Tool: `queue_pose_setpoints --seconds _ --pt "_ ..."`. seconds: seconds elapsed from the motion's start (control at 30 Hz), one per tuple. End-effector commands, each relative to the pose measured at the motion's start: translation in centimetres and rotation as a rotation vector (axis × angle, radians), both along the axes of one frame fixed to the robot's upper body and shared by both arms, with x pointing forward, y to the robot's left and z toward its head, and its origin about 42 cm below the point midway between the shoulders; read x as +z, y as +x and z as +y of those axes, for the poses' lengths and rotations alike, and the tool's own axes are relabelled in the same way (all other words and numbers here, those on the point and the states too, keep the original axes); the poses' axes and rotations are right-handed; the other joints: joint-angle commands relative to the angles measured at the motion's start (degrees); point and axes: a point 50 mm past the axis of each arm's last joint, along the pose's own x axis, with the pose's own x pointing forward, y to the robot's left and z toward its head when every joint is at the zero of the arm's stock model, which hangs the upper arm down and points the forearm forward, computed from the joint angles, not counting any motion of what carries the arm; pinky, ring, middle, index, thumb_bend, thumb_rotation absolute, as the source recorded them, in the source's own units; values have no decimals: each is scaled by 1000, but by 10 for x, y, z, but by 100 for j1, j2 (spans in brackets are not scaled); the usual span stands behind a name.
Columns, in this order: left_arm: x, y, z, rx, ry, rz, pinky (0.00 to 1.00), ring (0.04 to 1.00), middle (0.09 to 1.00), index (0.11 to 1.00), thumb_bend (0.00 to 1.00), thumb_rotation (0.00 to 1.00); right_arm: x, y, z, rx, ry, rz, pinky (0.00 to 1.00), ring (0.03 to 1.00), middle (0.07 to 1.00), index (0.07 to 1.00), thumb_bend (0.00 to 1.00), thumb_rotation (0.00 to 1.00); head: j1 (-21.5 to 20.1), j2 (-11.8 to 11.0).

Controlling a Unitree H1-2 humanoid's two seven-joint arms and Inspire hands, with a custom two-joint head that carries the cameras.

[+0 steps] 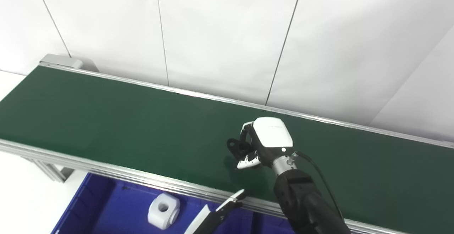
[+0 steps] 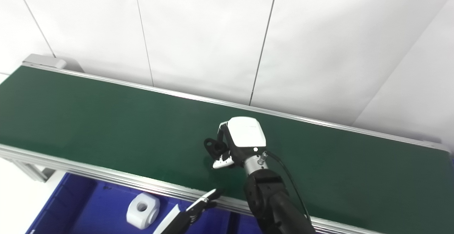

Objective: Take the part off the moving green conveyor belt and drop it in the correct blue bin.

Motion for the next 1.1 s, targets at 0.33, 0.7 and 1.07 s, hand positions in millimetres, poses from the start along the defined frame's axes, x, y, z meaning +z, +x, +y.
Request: queue_pose_setpoints --seconds 0.33,0.7,1.07 --pt "32 5 45 28 -23 -56 968 1000 1000 980 945 991 25 -70 -55 -59 -11 -14 99 155 239 488 506 139 -1135 702" --pt "63 26 89 56 -55 -34 968 1000 1000 989 982 951 16 -150 -97 -109 -124 146 122 183 276 488 504 142 -2179 1488" --pt "75 30 93 54 -51 -15 956 998 999 993 931 955 -10 -183 -118 -170 -180 264 112 170 260 492 504 146 -2028 1700"
